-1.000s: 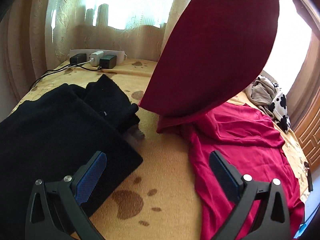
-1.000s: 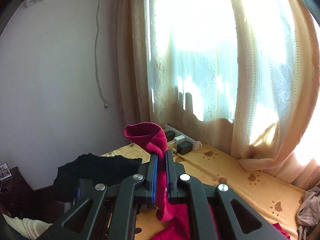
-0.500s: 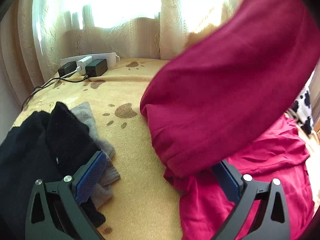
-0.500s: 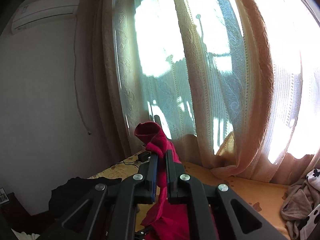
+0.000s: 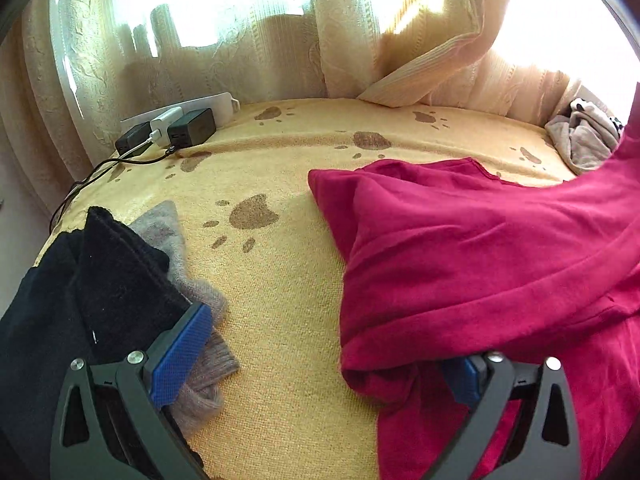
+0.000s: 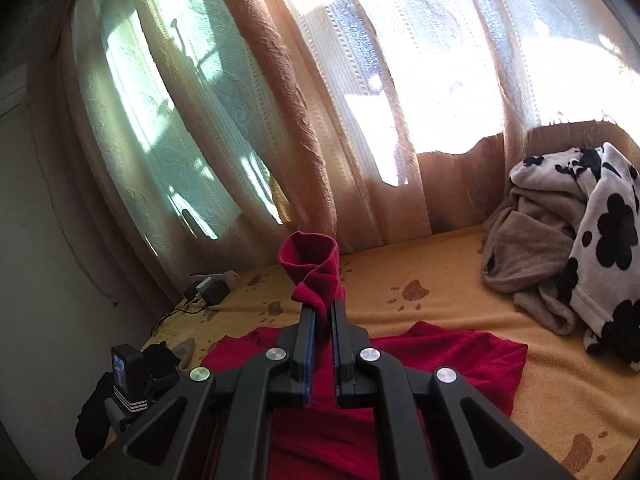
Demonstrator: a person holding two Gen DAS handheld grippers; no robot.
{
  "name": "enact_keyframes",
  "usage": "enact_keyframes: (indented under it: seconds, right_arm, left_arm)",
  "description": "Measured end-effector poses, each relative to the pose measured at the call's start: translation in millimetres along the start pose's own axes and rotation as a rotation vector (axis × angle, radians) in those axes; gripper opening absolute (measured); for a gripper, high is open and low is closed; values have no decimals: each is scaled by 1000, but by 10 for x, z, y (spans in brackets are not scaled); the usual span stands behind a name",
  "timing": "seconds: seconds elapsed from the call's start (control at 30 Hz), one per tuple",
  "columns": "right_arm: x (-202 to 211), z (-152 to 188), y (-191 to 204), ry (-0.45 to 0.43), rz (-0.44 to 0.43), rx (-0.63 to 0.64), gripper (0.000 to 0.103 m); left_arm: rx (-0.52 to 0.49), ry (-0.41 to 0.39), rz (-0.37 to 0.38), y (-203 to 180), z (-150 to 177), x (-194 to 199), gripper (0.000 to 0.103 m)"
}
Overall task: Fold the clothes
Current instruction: 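Lift and carry the sleeve across the sweatshirt body with the right gripper, then lower the sleeve onto the sweatshirt and open the right gripper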
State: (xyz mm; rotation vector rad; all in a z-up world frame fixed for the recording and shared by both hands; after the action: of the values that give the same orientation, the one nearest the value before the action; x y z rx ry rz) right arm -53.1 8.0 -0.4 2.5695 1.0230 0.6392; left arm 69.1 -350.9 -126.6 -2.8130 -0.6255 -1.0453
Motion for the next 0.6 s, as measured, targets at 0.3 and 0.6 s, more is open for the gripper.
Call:
enact_keyframes:
  seconds: [0.3,0.6]
  right_arm:
    - [238,595,-629,71,88,-132,8]
    - [485,818,-931,113,234,-129,57]
  left_arm:
    - [-27,21,3,-28,43,-37,103]
    - [-62,30,-1,-33,65,-9,103]
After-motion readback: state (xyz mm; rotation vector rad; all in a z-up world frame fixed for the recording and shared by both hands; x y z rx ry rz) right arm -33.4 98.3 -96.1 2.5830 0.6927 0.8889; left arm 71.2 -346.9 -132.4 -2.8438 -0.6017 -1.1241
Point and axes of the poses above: each gripper's, at about its wrist camera, not at the fingertips, and x roughly against the way its jaws point, y to its left, z to its underside, the point moved 2 cm from there along -x, roughly the way its jaws point, and after that the axes turned 9 degrees about -y, right-handed, at the moved point
